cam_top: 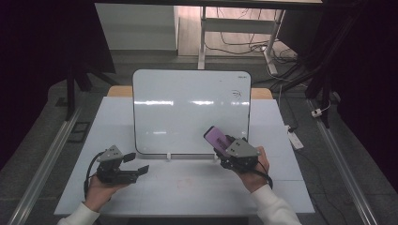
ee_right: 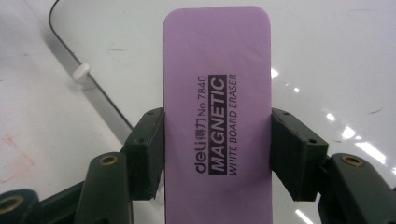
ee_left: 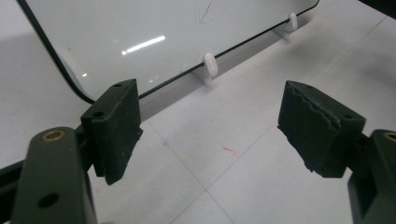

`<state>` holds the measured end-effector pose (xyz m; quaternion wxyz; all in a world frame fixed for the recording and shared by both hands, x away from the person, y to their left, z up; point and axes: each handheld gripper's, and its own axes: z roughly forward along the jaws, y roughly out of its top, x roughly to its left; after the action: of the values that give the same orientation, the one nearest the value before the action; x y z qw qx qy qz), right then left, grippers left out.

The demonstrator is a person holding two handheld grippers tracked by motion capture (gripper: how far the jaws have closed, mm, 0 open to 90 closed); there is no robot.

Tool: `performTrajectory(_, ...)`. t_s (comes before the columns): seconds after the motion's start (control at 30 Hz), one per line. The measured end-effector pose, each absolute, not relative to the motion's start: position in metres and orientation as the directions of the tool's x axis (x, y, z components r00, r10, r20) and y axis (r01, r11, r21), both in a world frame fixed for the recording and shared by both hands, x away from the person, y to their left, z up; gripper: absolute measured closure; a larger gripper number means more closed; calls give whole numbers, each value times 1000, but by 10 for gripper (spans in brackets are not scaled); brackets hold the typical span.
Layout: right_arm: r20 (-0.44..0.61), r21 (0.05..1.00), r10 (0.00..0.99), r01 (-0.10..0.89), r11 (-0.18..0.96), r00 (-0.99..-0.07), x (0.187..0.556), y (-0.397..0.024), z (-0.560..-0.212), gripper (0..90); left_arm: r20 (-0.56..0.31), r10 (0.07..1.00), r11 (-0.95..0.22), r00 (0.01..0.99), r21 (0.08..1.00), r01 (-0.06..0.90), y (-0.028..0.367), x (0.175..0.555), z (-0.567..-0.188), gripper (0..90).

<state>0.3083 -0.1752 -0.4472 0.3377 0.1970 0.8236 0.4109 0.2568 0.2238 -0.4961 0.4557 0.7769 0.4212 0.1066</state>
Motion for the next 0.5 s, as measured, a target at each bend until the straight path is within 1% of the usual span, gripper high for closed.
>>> performTrajectory(0.4, -405, 789, 580, 50, 613, -707, 304, -169, -458, 402, -212, 741, -246, 638, 798, 550, 218, 258, -495, 223)
performTrajectory(0.5, -433, 779, 597, 53, 625, -676, 307, -171, -457, 403, -211, 739, -249, 640, 797, 550, 218, 258, -495, 223)
